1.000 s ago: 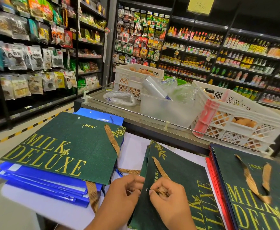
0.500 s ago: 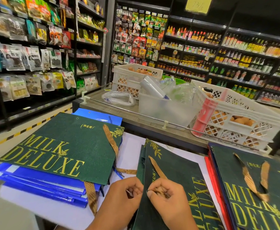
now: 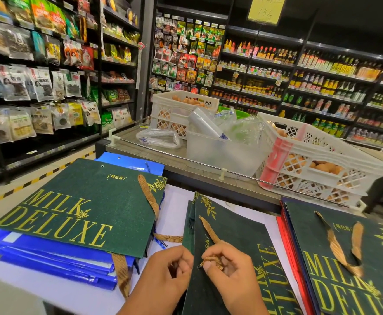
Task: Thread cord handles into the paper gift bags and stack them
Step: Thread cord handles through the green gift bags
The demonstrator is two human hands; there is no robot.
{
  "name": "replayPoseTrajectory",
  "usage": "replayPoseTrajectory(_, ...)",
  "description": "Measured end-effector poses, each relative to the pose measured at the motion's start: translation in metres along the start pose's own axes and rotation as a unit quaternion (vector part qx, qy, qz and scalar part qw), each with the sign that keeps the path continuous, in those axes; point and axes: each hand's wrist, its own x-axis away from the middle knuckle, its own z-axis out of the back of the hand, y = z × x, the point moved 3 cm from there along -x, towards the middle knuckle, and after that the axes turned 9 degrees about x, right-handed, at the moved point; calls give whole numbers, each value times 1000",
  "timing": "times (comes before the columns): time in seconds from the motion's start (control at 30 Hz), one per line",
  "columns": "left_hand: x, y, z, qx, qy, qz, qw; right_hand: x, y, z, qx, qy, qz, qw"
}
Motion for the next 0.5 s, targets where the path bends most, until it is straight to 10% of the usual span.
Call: replayPoseTrajectory(0.5,2,-1,0,-12,-18,-4,1000,0,-5,1,2,-38,-38,999)
